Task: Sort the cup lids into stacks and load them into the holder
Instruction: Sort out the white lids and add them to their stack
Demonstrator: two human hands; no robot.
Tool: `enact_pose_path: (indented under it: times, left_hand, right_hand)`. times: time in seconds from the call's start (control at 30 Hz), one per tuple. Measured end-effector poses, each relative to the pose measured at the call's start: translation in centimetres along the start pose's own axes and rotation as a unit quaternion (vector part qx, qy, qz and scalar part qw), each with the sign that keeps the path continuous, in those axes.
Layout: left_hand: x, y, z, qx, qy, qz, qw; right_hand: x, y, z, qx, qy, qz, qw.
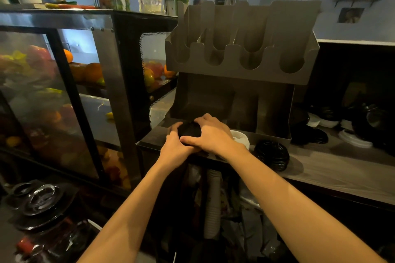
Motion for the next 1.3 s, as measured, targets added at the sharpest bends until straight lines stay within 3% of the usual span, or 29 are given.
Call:
enact_pose_path:
  times: [0.43,0.67,0.9,1.3]
  left_hand:
    - [2.6,1.4,0.6,0.029,-0.031,0.135,0.990]
    - [8.3,-0.1,1.3,0.065,-0.119,0.161,0.978]
    - [14.6,-7.2,4.1,-0.010,-0.173,0.190,0.966]
    - [22.1,-22.2,10.5,-0.140,-0.172,0.251,0.942]
  right_hand:
    - [2.1,2.2,1.3,0.080,-0.038,-0.140,0.986]
    - [7.2,6.4,2.8,0.167,-0.098,-0.248,0.949]
    - [14.6,11.0,7.1,0.254,-0.142,-0.277,0.916]
    - [28.4,17.3,16.1,0.331,-0.236,-0.256,0.877]
Point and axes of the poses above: each hand's wrist, its own z-axis away from the middle knuckle, its own y-axis out of the back of the hand, x = y × z, the point moved 7 cm from there along -z, towards the middle knuckle, and after that the axes turned 13 degrees about x, right-handed, at the moved point
